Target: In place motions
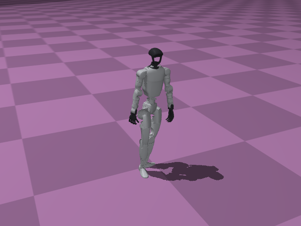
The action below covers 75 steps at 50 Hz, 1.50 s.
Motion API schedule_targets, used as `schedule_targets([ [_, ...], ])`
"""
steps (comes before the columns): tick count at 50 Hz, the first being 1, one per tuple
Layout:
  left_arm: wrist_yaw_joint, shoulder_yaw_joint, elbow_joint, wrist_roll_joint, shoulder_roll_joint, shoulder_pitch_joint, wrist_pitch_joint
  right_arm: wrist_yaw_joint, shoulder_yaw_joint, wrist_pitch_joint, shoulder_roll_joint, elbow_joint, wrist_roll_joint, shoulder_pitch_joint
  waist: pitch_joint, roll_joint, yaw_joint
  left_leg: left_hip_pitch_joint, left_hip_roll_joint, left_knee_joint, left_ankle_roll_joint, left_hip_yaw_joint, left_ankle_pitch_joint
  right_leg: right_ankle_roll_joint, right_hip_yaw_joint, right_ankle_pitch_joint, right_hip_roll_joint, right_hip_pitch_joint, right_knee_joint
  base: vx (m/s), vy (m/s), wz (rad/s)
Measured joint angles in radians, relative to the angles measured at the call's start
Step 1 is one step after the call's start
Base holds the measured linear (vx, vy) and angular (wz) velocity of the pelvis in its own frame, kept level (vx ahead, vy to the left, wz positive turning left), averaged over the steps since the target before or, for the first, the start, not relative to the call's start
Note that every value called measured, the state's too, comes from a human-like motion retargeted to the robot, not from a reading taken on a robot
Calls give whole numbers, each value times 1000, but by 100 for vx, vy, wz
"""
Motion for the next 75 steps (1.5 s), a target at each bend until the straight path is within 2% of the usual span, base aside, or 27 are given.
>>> schedule_targets([
  [10,3,6,-86,-33,8,10,-13,11,-44,32,12,82,15,46,-39,1,61,45,15,32,-16,78,18,-27,71,-49,12,8,-2,7,9,-12],
  [12,3,14,-96,-29,15,33,-15,8,-38,33,14,79,9,43,-50,-20,46,40,33,101,16,55,26,-45,55,-50,-7,11,-20,6,3,58],
  [15,-10,19,-108,-21,29,85,-11,-4,-15,41,8,78,-6,36,-100,-70,14,-49,83,317,175,-110,-1,-58,25,-37,-80,-18,-25,12,0,34],
  [17,-12,35,-102,-14,32,112,-8,6,10,39,2,68,-33,22,-132,-141,151,-103,65,427,232,-181,-32,-55,173,-47,-119,-60,5,0,4,-251],
  [20,-7,47,-80,-28,23,124,-5,27,26,30,-5,21,-80,-7,-97,-191,263,-261,-45,481,207,-608,-27,-69,238,-27,-117,-66,-8,-18,10,-174],
  [21,-9,49,-73,-37,18,127,-5,31,33,21,-9,0,-90,-17,-80,-198,291,-272,-92,435,212,-688,-15,-71,248,-21,-110,-58,-18,-20,10,-118],
  [23,-15,51,-63,-45,7,139,-6,38,46,0,-16,-45,-110,-30,-49,-199,338,-272,-162,320,227,-811,17,-73,264,-12,-90,-40,-33,-11,8,-128],
  [25,-18,53,-58,-41,-4,166,-8,45,56,-18,-18,-86,-135,-36,-30,-181,378,-257,-203,190,265,-895,110,-75,283,-6,-49,-19,-47,4,4,-123],
  [27,-16,64,-50,-34,-19,209,-11,47,67,-26,-12,-115,-165,-35,-47,-152,364,-243,-213,135,302,-926,158,-71,282,-4,-16,-10,-60,16,0,-65],
  [29,-24,84,-39,-31,-33,245,-10,40,86,-25,5,-135,-171,-30,-58,-123,320,-234,-167,139,261,-887,143,-73,281,-3,16,-1,-71,11,-4,-37],
  [32,-39,96,-34,-12,-34,253,-6,39,97,-30,32,-141,-96,-37,-29,-117,261,-209,-155,128,225,-946,150,-70,257,-16,24,24,-66,-8,-6,30],
  [38,-27,45,-64,38,-28,262,-11,114,100,-51,39,-115,17,10,-60,-113,347,-228,-142,116,212,-976,155,-19,353,-32,18,-43,69,8,-4,18],
  [40,-36,27,-84,44,-26,259,-18,89,120,-43,36,-102,-12,6,-45,-102,317,-238,-148,124,213,-1050,166,-32,452,-14,33,-77,113,-5,-3,131],
  [43,-20,29,-99,57,-28,246,-15,64,163,-41,25,-85,-39,-14,-27,-136,428,-246,-151,132,209,-1014,178,13,886,-15,103,-88,135,-7,0,0],
  [44,-15,29,-103,59,-29,239,-14,63,165,-42,24,-82,-48,-16,-23,-139,447,-255,-154,138,205,-1034,188,10,900,-27,101,-79,125,-7,-3,90],
  [45,-10,28,-106,59,-30,232,-14,63,164,-44,23,-80,-56,-18,-19,-138,454,-266,-158,146,201,-1070,201,-2,861,-44,88,-68,113,-7,-2,220],
  [47,-13,27,-108,58,-31,210,-12,64,155,-48,17,-78,-57,-14,-12,-137,436,-293,-197,157,198,-1190,222,-86,517,-88,16,-27,85,-4,1,306],
  [50,-14,21,-116,51,-40,186,-9,61,142,-47,-7,-60,-43,-1,-4,-156,492,-306,-235,151,197,-1242,205,-55,451,-119,-26,4,89,-3,2,270],
  [53,-18,37,-127,27,-45,169,-11,44,134,-24,-25,-30,-61,7,-9,-177,558,-323,-199,139,208,-1102,109,-48,322,-159,-68,35,82,-5,-2,299],
  [55,-35,31,-136,12,-34,161,-13,22,123,-4,-31,-9,-78,19,-16,-164,445,-327,-180,138,203,-1020,41,-50,93,-162,-75,84,40,0,-7,578],
  [58,-36,27,-145,14,-7,146,-7,12,121,5,-44,8,-85,36,-37,-181,429,-298,-86,127,142,-641,-40,-16,-108,-189,-95,138,7,-6,-6,450],
  [61,-18,32,-146,9,16,114,1,-3,84,13,-44,12,-94,57,-57,-195,413,-238,-26,133,74,-252,-56,18,-367,-198,-96,193,-29,-9,-13,433],
  [63,-11,40,-143,-6,22,97,4,-15,53,16,-42,15,-97,70,-71,-199,420,-209,-12,120,40,-84,-22,40,-512,-195,-82,226,-53,-1,-14,376],
  [65,-3,38,-137,-29,18,88,3,-28,16,23,-41,22,-97,82,-96,-184,408,-203,-18,103,28,-15,16,61,-664,-190,-39,256,-82,7,-7,369],
  [67,11,44,-130,-53,9,93,1,-40,3,30,-45,28,-92,90,-111,-172,412,-206,-25,73,49,12,128,80,-720,-185,-15,273,-84,4,-2,282],
  [70,31,82,-125,-68,-6,98,-2,-49,11,36,-56,33,-81,67,-102,-168,449,-213,-42,18,84,-62,292,93,-764,-190,0,300,-70,-4,-2,137],
  [75,55,189,-93,-93,-44,153,-4,-40,45,57,-46,14,-125,-5,-108,-215,518,-229,-71,43,92,-107,244,94,-763,-195,-37,304,-58,-2,-4,10],
])
